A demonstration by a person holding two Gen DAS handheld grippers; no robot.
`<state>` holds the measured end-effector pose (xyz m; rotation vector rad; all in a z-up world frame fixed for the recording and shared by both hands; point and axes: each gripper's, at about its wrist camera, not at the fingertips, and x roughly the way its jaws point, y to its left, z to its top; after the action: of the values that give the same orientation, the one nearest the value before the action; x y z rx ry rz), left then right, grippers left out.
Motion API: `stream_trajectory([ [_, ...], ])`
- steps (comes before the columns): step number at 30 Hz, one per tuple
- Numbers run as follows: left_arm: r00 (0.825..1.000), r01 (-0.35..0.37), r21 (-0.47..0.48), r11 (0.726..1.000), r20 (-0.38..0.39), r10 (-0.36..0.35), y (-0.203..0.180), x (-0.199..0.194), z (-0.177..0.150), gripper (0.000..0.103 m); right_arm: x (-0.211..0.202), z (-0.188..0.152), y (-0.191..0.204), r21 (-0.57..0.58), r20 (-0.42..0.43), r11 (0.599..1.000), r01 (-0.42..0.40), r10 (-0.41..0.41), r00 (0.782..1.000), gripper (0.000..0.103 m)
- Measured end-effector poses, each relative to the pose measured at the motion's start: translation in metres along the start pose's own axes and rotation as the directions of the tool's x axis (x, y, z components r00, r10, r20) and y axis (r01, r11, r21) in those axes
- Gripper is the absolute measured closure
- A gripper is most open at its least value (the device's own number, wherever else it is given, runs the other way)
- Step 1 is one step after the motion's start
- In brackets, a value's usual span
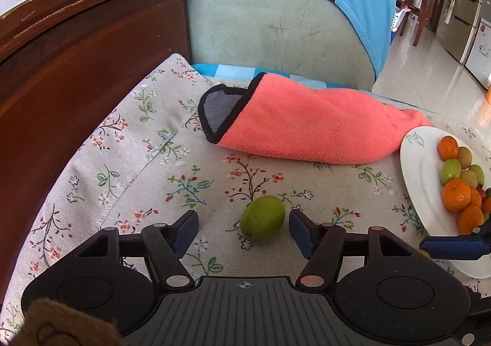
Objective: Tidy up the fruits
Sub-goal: 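Grasp the green jujube with the left gripper while the right grasps the brown kiwi, then carry the green jujube and brown kiwi over the white plate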
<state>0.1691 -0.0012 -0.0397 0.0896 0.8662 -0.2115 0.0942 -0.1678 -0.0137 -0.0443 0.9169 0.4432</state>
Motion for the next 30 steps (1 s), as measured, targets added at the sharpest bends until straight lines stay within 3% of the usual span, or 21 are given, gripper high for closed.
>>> stream_trajectory([
  [4, 1.000, -0.006, 0.007, 1.000, 0.007, 0.006, -0.001, 0.002, 0.000, 0.042, 0.006, -0.001, 0.000, -0.001, -0.014, 1.000, 0.012, -0.012, 1.000, 0.062],
  [7, 1.000, 0.003, 0.012, 1.000, 0.014, -0.003, -0.002, 0.002, -0.001, 0.054, 0.008, -0.002, 0.002, -0.018, -0.018, 1.000, 0.024, -0.024, 1.000, 0.062],
  [12, 1.000, 0.012, 0.025, 1.000, 0.024, -0.013, -0.007, -0.001, -0.001, 0.074, 0.010, -0.004, 0.006, -0.041, -0.022, 0.999, 0.030, -0.031, 0.999, 0.076],
  [30, 0.997, 0.011, 0.053, 0.999, 0.078, -0.015, -0.028, -0.029, 0.001, 0.075, -0.009, 0.005, -0.004, 0.043, 0.053, 0.998, 0.045, -0.047, 0.997, 0.076],
])
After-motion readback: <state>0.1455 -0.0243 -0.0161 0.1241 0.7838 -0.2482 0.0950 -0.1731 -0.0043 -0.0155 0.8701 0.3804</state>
